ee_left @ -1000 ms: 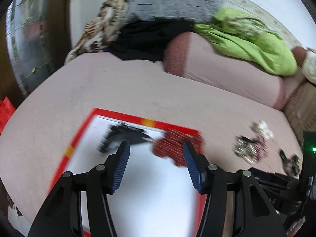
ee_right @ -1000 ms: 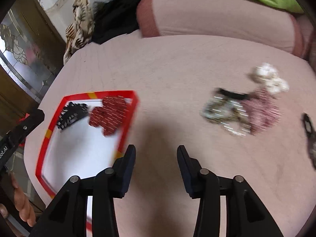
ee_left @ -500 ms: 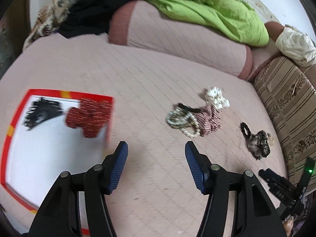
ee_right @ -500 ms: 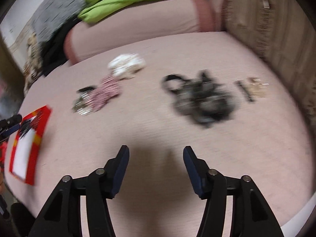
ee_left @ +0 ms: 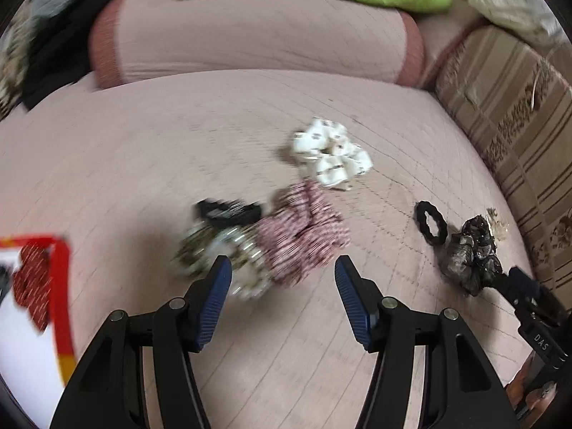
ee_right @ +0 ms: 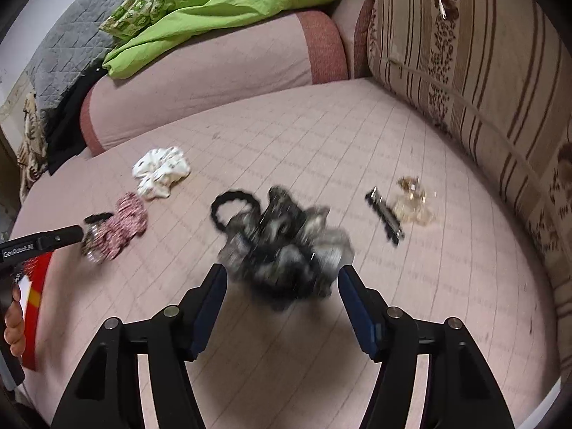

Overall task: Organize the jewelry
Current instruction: 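Grasp the plaid scrunchie with the left tool while the right tool grasps the black sheer scrunchie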

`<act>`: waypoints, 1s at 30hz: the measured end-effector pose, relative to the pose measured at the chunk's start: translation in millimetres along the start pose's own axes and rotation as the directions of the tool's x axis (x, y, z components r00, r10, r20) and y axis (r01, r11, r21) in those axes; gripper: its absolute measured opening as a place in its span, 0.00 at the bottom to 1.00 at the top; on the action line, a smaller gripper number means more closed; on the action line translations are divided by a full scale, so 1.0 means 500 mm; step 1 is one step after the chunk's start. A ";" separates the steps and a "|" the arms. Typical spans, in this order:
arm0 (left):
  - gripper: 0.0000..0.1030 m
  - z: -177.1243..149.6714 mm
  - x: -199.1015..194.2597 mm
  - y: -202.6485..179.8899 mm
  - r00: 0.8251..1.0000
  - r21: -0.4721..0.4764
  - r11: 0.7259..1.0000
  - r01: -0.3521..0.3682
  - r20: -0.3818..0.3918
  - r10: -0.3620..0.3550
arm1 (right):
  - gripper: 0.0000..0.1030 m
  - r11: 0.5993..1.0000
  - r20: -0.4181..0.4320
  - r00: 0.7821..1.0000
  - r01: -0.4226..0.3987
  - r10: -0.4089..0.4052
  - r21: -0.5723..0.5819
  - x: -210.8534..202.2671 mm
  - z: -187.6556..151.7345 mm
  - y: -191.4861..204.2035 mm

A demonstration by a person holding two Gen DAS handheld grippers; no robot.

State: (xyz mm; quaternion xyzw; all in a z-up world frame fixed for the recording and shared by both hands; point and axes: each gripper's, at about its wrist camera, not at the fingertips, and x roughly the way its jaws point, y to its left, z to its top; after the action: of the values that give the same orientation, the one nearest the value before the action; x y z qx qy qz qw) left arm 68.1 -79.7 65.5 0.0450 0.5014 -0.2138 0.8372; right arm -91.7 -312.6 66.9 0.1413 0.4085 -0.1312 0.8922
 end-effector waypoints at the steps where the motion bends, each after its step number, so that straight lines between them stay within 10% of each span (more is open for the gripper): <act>1: 0.57 0.010 0.015 -0.010 1.000 0.015 1.000 0.001 -0.011 -0.001 | 0.68 1.000 0.001 1.000 0.002 -0.002 0.004 0.007 0.006 -0.003; 9: 0.56 0.053 0.119 -0.032 0.995 0.103 0.994 -0.025 -0.092 0.035 | 0.70 1.000 -0.029 0.999 -0.023 0.023 0.014 0.069 0.018 -0.010; 12: 0.32 0.049 0.130 -0.038 0.994 0.129 0.991 -0.036 -0.094 0.048 | 0.69 1.000 -0.029 0.999 -0.018 0.019 0.014 0.080 0.017 -0.011; 14: 0.20 0.044 0.131 -0.040 0.994 0.138 0.989 -0.047 -0.090 0.060 | 0.39 1.000 -0.028 0.999 -0.017 0.017 0.012 0.084 0.016 -0.011; 18: 0.09 0.032 0.107 -0.041 0.995 0.118 0.991 -0.066 -0.065 0.074 | 0.20 1.000 -0.026 0.999 -0.022 0.023 0.019 0.081 0.015 -0.010; 30: 0.09 -0.079 -0.100 -0.110 0.984 0.029 0.990 -0.138 0.116 0.134 | 0.12 0.998 0.015 0.999 -0.037 0.037 0.047 -0.017 -0.007 -0.009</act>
State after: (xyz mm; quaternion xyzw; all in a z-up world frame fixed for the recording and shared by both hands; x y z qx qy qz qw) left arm -6.6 -102.2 96.7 0.0823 0.4444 -0.1677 0.8761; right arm -101.2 -314.3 70.5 0.1690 0.3964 -0.1252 0.8936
